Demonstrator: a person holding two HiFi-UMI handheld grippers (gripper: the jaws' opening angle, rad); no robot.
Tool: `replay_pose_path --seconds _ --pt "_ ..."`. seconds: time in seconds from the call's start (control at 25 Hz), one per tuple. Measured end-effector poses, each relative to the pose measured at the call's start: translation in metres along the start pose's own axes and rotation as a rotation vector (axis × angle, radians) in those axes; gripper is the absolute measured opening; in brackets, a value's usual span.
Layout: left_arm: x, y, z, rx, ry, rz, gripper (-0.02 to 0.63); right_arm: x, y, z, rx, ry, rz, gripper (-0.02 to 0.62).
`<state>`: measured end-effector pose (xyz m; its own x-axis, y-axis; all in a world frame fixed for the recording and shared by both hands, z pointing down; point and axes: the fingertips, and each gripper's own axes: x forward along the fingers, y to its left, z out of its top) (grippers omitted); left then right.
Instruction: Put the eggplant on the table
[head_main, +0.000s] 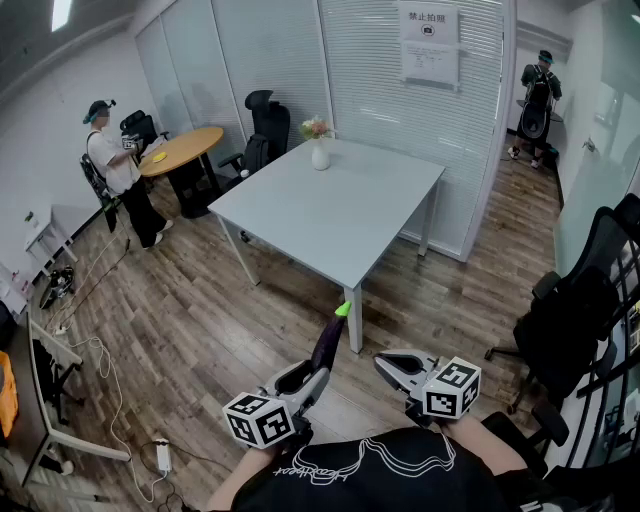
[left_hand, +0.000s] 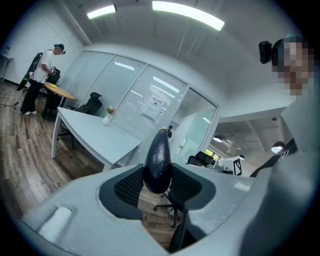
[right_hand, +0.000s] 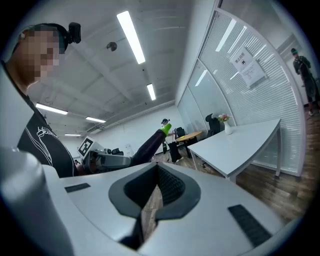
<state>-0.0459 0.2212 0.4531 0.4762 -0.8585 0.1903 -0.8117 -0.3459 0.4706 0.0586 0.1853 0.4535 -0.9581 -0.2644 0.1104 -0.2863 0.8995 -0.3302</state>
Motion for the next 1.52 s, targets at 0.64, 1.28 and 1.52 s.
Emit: replay_pose_path --seconds 0.64,1.28,1.52 --pt "0.022 0.009 -0.005 -0.018 0.025 -0.011 0.183 0.007 -0.023 -0.009 0.049 0.024 -0.015 0.008" --pt "0.105 0.036 0.016 -0.046 0.033 0.005 0.183 0.022 -0.108 0.011 0.071 0.037 -0.013 0.008" --pt "0.152 0.044 0.029 -0.029 0.049 0.001 0.183 0.017 -0.157 0.029 0.087 0.015 -0.042 0.008"
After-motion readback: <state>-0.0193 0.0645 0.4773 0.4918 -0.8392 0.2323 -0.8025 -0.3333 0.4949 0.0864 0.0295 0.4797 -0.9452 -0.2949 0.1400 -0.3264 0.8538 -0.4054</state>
